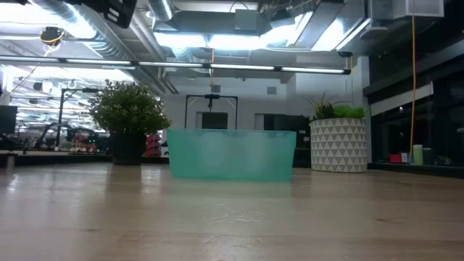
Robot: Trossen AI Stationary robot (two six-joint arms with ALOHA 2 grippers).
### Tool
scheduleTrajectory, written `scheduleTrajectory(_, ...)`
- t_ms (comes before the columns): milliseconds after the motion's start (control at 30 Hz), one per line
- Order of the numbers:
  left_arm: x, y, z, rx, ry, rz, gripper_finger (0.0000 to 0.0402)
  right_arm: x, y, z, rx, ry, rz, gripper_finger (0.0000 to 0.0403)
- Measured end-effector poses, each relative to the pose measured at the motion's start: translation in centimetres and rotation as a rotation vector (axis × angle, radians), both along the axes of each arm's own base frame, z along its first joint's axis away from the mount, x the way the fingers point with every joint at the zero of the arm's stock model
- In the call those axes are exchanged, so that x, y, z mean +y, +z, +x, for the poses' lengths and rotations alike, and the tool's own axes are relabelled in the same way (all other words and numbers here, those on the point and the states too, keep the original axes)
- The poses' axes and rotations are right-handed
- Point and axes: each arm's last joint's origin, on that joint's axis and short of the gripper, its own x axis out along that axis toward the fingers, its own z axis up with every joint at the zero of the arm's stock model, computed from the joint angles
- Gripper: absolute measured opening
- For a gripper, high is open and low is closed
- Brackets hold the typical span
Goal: Pick and place pill bottles into a basket
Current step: Put the white pill bottle into the green bin
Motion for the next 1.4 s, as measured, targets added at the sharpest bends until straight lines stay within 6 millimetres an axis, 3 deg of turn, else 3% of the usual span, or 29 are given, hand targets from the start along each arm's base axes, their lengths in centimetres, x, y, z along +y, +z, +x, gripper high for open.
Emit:
scheduleTrajectory(267, -0.2, 0.5, 0.1, -0.048, 0.000, -0.014, 0.0004, 1.5, -0.9, -2.0, 0.023, 0.059, -0.039, 0.0000)
scheduleTrajectory(667, 0.2, 0.5, 0.2, -0.052, 0.142, -0.033, 0.0005, 2.9, -2.1, -5.1, 0.021, 0.045, -0.080, 0.0000)
scheduleTrajectory(1033, 0.3, 0.5, 0.2, -0.059, 0.203, -0.019, 0.0006, 4.2, -5.1, -4.7, 0.092, -0.029, -0.131, 0.0013)
scheduleTrajectory(1400, 0.3, 0.5, 0.2, -0.059, 0.203, -0.019, 0.0006, 4.2, -5.0, -2.7, 0.080, -0.118, -0.042, 0.0070)
